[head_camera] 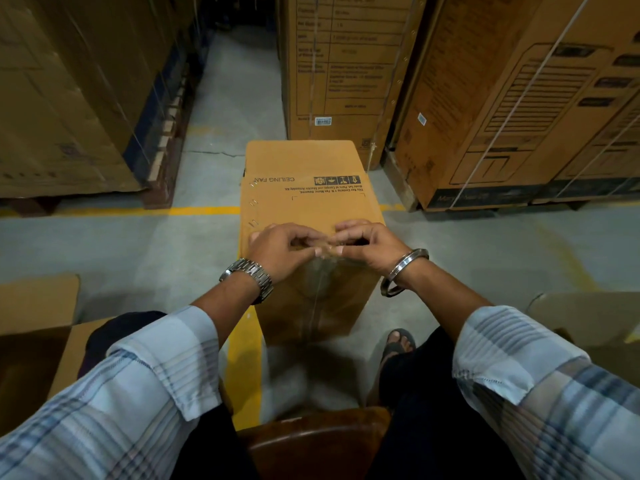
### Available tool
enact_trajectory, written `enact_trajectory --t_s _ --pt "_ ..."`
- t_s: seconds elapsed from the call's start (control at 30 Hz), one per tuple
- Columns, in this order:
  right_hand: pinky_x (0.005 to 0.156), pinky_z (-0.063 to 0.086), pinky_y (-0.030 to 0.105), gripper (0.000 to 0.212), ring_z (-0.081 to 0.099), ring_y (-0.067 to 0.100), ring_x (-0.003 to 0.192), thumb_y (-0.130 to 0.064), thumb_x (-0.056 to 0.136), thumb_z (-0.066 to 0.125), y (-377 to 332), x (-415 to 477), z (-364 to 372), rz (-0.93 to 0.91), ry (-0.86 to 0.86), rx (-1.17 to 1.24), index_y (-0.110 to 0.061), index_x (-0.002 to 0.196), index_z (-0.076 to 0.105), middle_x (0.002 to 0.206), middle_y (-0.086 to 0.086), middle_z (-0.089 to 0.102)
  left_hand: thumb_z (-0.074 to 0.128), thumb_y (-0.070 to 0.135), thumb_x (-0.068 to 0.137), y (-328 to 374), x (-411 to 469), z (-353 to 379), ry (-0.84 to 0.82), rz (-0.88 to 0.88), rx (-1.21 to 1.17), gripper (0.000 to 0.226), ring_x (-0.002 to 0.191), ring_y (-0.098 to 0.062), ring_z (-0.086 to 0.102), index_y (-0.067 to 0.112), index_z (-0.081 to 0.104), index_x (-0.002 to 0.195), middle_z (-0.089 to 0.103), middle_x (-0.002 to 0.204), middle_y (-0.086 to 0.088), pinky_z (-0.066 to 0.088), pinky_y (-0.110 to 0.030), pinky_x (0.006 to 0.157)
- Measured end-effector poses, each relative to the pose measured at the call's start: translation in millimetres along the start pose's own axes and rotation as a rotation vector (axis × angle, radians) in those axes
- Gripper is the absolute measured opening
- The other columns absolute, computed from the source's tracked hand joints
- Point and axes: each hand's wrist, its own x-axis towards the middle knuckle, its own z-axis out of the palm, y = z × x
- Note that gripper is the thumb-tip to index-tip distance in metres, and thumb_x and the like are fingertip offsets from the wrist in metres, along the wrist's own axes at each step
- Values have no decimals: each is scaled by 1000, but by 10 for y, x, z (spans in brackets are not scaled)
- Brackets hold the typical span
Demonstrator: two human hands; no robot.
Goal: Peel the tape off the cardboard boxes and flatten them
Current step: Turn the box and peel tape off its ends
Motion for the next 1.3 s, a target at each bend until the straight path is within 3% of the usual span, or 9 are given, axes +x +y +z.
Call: enact_trajectory --t_s 0.1,0.2,0.43,0.53,0.67,0.83,0.97,1.2,1.3 --pt "88 49 16 51 53 6 102 -3 76 83 44 -9 -21 -9 -8 -69 -20 123 70 132 2 52 75 54 80 49 33 4 21 -59 -61 9 92 1 65 47 76 86 73 82 26 42 -47 106" --pt "88 56 32 76 52 11 92 -5 68 89 92 26 -16 -2 48 -108 -25 134 60 128 2 48 65 65 71 -5 42 -32 -75 -55 -117 22 95 0 67 52 73 88 74 86 27 43 -49 107" --pt "81 48 23 36 46 1 82 -19 70 90 103 70 120 -82 122 -347 -30 100 73 118 -10 47 72 62 63 -83 -2 -44 -156 19 -95 35 91 -6 69 37 69 87 74 88 16 49 -50 99" --pt "81 49 24 32 46 1 82 -21 71 89 102 54 96 -74 116 -344 -30 98 74 118 -11 47 65 64 64 -56 9 8 -99 55 27 33 91 -9 65 44 64 91 69 82 19 47 -52 95" --pt "78 45 21 30 46 -1 82 -23 73 88 115 25 98 -76 121 -345 -34 95 71 118 -11 47 73 48 78 14 42 8 -114 70 18 38 88 0 64 51 66 115 70 81 25 43 -48 102" --pt "83 49 25 30 46 0 81 -22 72 88 118 52 114 -82 128 -333 -27 98 75 119 -10 48 73 50 76 -57 43 -124 -227 125 -32 19 103 -4 63 37 78 90 69 103 20 46 -45 104" --pt "81 47 23 30 46 0 78 -21 71 89 95 71 131 -68 136 -343 -24 98 76 118 -10 49 77 18 86 -100 28 -246 -325 171 -98 12 111 -10 61 28 79 91 66 115 7 46 -33 102" --pt "82 50 25 29 46 0 78 -20 70 89 67 64 133 -50 140 -331 -25 95 75 116 -12 48 77 18 87 -110 -12 -334 -412 220 -104 11 107 -7 62 25 81 95 68 112 7 45 -20 97" --pt "85 50 26 31 48 0 82 -20 70 89 43 66 154 -45 138 -329 -26 97 74 117 -13 48 74 12 88 -139 -17 -344 -350 239 -54 19 103 -8 64 27 81 99 71 108 10 50 -28 95"
